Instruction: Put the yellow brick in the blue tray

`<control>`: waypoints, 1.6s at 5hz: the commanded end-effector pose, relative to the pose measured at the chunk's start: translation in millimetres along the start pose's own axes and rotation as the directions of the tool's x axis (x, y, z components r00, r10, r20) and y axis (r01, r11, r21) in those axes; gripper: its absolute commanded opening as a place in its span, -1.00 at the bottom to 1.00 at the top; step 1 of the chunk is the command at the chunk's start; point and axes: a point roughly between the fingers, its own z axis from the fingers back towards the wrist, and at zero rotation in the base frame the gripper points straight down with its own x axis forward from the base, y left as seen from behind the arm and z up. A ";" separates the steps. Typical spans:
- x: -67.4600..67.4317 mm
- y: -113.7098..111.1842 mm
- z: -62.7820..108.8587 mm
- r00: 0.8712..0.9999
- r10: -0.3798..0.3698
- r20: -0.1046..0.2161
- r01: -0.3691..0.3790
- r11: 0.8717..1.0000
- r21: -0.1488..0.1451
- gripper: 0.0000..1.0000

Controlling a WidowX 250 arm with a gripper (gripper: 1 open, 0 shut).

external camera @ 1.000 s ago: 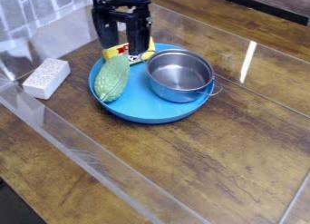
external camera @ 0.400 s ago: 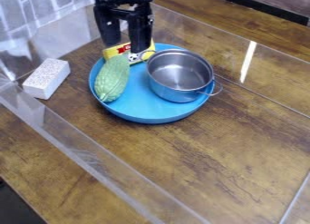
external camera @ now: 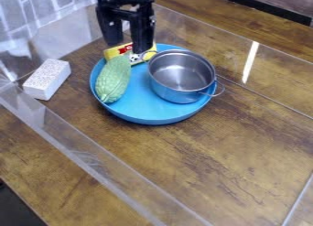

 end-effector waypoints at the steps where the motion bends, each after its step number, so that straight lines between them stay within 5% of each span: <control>1: 8.7 5.8 16.0 0.998 -0.004 0.059 0.002 1.000 0.026 1.00; 8: 11.4 12.9 16.8 0.997 -0.015 0.072 0.013 0.999 0.030 1.00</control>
